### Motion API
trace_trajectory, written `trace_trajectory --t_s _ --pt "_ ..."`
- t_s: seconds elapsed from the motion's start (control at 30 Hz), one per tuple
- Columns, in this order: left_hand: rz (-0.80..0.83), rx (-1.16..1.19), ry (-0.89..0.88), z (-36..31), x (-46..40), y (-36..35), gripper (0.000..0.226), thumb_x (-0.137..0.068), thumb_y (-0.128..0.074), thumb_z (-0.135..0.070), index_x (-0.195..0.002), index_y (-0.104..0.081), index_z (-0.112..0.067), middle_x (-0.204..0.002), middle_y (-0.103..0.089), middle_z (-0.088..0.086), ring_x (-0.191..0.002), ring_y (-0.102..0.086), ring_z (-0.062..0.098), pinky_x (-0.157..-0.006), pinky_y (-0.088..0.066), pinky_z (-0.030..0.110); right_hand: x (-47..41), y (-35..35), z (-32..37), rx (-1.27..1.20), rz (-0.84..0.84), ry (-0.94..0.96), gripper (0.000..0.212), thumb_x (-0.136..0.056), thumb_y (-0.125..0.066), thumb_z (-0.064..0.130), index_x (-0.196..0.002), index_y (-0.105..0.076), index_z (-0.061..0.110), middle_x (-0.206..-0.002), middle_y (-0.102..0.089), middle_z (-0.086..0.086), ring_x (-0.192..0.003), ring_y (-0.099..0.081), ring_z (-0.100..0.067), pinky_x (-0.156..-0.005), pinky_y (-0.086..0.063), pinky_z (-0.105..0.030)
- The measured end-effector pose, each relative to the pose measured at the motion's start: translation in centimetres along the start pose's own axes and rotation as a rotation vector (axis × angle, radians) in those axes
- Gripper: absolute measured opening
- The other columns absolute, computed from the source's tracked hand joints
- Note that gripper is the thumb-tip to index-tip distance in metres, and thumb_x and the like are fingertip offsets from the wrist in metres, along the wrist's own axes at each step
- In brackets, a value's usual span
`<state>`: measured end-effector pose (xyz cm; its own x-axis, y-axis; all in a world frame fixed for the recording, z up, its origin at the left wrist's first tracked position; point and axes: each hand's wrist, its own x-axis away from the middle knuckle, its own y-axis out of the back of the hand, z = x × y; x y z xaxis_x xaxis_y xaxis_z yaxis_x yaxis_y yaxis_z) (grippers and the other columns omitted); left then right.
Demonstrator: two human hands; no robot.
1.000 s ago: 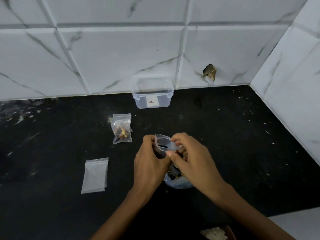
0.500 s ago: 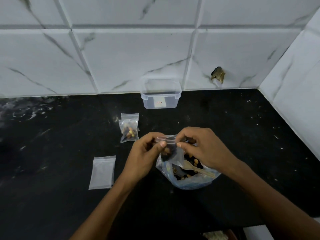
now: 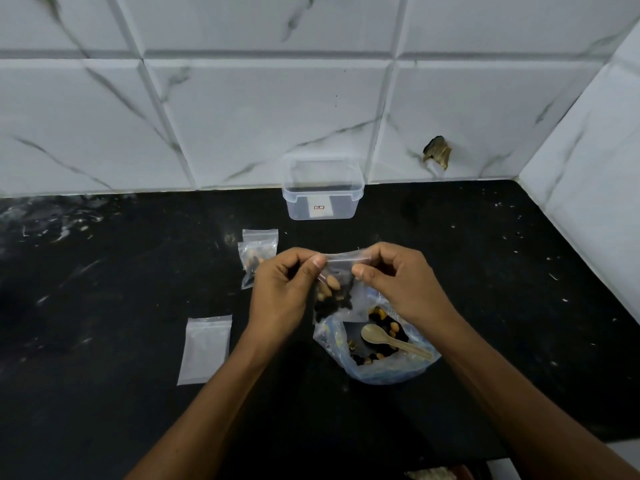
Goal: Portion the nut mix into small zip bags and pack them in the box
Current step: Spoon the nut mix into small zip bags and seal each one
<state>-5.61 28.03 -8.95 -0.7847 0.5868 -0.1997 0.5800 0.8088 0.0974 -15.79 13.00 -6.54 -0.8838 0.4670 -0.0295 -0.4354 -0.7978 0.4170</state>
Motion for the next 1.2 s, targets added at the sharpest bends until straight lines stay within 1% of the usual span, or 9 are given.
trace_trajectory --t_s 0.1,0.27,0.4,0.47,0.53,0.6,0.7,0.97,1.2 --pt "-0.028 0.018 -0.004 0.0 -0.2 0.0 0.013 -0.094 -0.058 -0.007 -0.088 -0.07 -0.01 -0.074 -0.072 -0.004 -0.071 -0.068 0.005 -0.066 -0.052 0.015 0.1 -0.3 0.0 -0.075 0.072 -0.036 0.017 -0.085 -0.068 0.01 -0.101 -0.067 0.018 -0.089 -0.07 0.0 -0.085 -0.067 -0.011 -0.077 -0.055 -0.023" --pt "-0.044 0.057 -0.018 -0.3 -0.1 0.3 0.012 -0.093 -0.058 -0.003 -0.089 -0.069 -0.003 -0.071 -0.073 -0.007 -0.067 -0.068 0.002 -0.064 -0.051 0.012 0.5 -0.4 -0.2 -0.072 0.098 -0.048 0.017 -0.086 -0.065 0.003 -0.09 -0.07 0.019 -0.083 -0.072 0.0 -0.078 -0.068 -0.009 -0.073 -0.055 -0.02" --pt "0.01 0.062 -0.001 -0.4 -0.1 0.5 0.012 -0.093 -0.059 -0.002 -0.089 -0.069 -0.005 -0.073 -0.072 -0.007 -0.069 -0.068 0.001 -0.064 -0.051 0.013 0.4 0.0 0.2 -0.094 0.148 -0.017 0.03 -0.085 -0.067 0.006 -0.109 -0.063 0.022 -0.091 -0.071 0.003 -0.086 -0.067 -0.005 -0.078 -0.054 -0.021" --pt "0.063 0.043 0.009 -0.7 -0.3 0.5 0.012 -0.093 -0.059 -0.002 -0.089 -0.069 -0.006 -0.074 -0.072 -0.007 -0.069 -0.067 0.001 -0.064 -0.051 0.013 0.1 0.1 0.6 -0.097 0.122 0.044 0.023 -0.085 -0.067 0.006 -0.104 -0.065 0.019 -0.091 -0.069 0.005 -0.085 -0.066 -0.004 -0.076 -0.053 -0.018" --pt "0.103 0.036 0.013 -1.1 -0.5 0.6 0.011 -0.093 -0.059 -0.002 -0.089 -0.069 -0.006 -0.073 -0.072 -0.005 -0.068 -0.067 0.002 -0.064 -0.052 0.014 -0.3 0.1 0.9 -0.089 0.061 0.102 0.009 -0.086 -0.066 0.005 -0.089 -0.069 0.012 -0.083 -0.068 0.006 -0.077 -0.063 -0.003 -0.071 -0.051 -0.017" --pt "0.147 0.006 0.016 -1.5 -0.7 0.8 0.009 -0.091 -0.062 -0.004 -0.088 -0.069 -0.01 -0.076 -0.072 -0.004 -0.072 -0.068 0.004 -0.067 -0.053 0.016 -0.5 0.2 0.9 -0.08 0.035 0.118 0.008 -0.086 -0.065 0.004 -0.084 -0.071 0.009 -0.077 -0.068 0.004 -0.073 -0.063 -0.005 -0.069 -0.051 -0.018" --pt "0.189 -0.064 0.024 -1.8 -1.0 1.1 0.011 -0.089 -0.065 -0.005 -0.088 -0.069 -0.015 -0.078 -0.07 -0.005 -0.074 -0.067 0.001 -0.068 -0.052 0.015 -0.4 0.1 0.9 -0.032 0.081 0.132 0.008 -0.086 -0.066 0.006 -0.09 -0.071 0.01 -0.082 -0.069 0.0 -0.078 -0.066 -0.012 -0.07 -0.054 -0.021" --pt "0.232 -0.261 0.018 -2.9 -1.1 1.0 0.012 -0.09 -0.066 -0.012 -0.088 -0.067 -0.024 -0.084 -0.067 -0.005 -0.077 -0.065 -0.001 -0.066 -0.048 0.01 -0.4 -0.1 1.1 0.12 0.019 0.165 0.011 -0.086 -0.066 0.009 -0.088 -0.07 0.018 -0.081 -0.067 0.01 -0.078 -0.063 -0.001 -0.07 -0.051 -0.014" --pt "0.216 -0.381 -0.033 -2.7 -1.3 1.3 0.005 -0.09 -0.067 -0.013 -0.094 -0.069 -0.016 -0.087 -0.067 -0.003 -0.08 -0.066 0.003 -0.068 -0.05 0.011 -0.5 0.0 0.9 0.137 0.039 0.142 0.012 -0.087 -0.066 0.011 -0.091 -0.07 0.021 -0.081 -0.067 0.011 -0.079 -0.064 -0.004 -0.071 -0.054 -0.019"
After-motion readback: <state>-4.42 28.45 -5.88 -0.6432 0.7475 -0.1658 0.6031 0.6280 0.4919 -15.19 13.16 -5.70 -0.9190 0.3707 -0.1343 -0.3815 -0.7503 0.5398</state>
